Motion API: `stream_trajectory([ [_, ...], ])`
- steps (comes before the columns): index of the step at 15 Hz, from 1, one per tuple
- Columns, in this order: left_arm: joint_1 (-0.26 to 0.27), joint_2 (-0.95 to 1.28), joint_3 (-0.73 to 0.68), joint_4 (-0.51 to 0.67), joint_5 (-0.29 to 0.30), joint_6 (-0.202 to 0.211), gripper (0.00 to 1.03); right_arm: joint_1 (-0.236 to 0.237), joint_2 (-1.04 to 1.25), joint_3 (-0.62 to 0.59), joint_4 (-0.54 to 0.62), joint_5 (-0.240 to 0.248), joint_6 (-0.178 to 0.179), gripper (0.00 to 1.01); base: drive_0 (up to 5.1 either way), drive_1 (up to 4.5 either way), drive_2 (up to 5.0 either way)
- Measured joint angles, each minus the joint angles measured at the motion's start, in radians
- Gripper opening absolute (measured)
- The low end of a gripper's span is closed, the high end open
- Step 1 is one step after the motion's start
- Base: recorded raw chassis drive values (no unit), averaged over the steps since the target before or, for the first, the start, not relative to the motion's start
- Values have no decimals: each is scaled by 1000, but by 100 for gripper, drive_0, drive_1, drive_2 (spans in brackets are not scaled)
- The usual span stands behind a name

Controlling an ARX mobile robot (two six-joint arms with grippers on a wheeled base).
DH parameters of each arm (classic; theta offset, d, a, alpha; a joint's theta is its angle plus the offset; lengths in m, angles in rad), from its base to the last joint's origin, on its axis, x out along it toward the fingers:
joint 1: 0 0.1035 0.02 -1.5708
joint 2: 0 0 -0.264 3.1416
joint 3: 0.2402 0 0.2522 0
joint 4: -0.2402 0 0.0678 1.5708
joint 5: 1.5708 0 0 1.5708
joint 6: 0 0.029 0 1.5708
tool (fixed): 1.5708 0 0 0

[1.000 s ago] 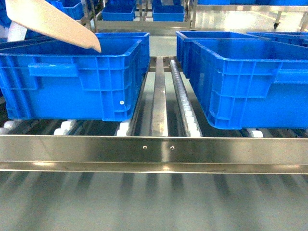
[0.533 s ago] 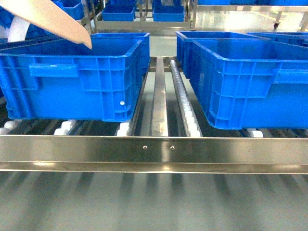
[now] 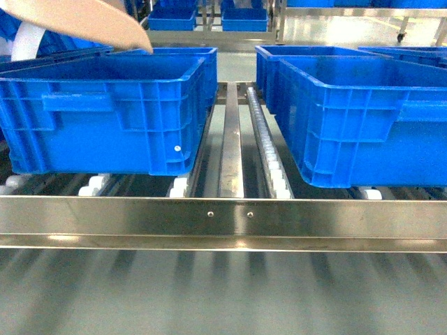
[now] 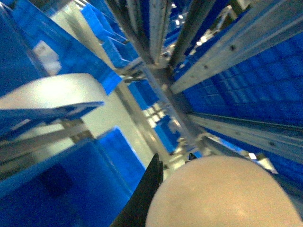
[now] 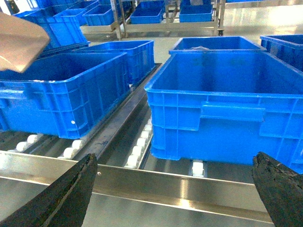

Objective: Place part in tray to right shelf

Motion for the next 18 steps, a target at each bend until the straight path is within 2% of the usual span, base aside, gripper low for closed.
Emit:
stream_trajectory([
  [1,-23,-109,-134,100,60,-47,12,0,0,0,0,0,0,98,0,0,0],
  [2,-68,-216,-248,200,117,-43,12,0,0,0,0,0,0,98,0,0,0],
  [3,-112,-307,-335,253,152,-24,12,0,0,0,3,3,0,98,0,0,0],
  [4,-131,-367,-341,136,216,30,12,23,-3,-24,88,116,-17,89,0,0,0],
  [5,-107,-420,-340,-69,287,214,12,-12,-38,-55,101,164,-28,78,0,0,0],
  [6,-90,-468,-405,-174,281,383,12,-40,-70,-88,97,208,-31,66,0,0,0],
  [7,-66,-508,-519,-215,266,568,12,-43,-90,-114,89,207,-32,56,0,0,0],
  [8,-63,-521,-596,-198,263,705,12,-31,-109,-132,84,200,-36,46,0,0,0],
  [9,-71,-535,-660,-170,272,814,12,-32,-134,-145,77,195,-41,37,0,0,0],
  [10,-78,-571,-712,-143,280,869,12,-33,-159,-156,70,198,-42,28,0,0,0],
  [12,-85,-661,-792,-87,288,930,12,-33,-206,-180,45,200,-42,10,0,0,0],
  [13,-84,-696,-829,-67,285,943,12,-33,-227,-192,34,200,-44,1,0,0,0],
  [15,-78,-745,-940,-61,280,962,12,-33,-285,-215,-2,200,-45,2,0,0,0],
  [18,-80,-834,-1025,-55,284,962,12,-33,-353,-232,-48,200,-45,2,0,0,0],
])
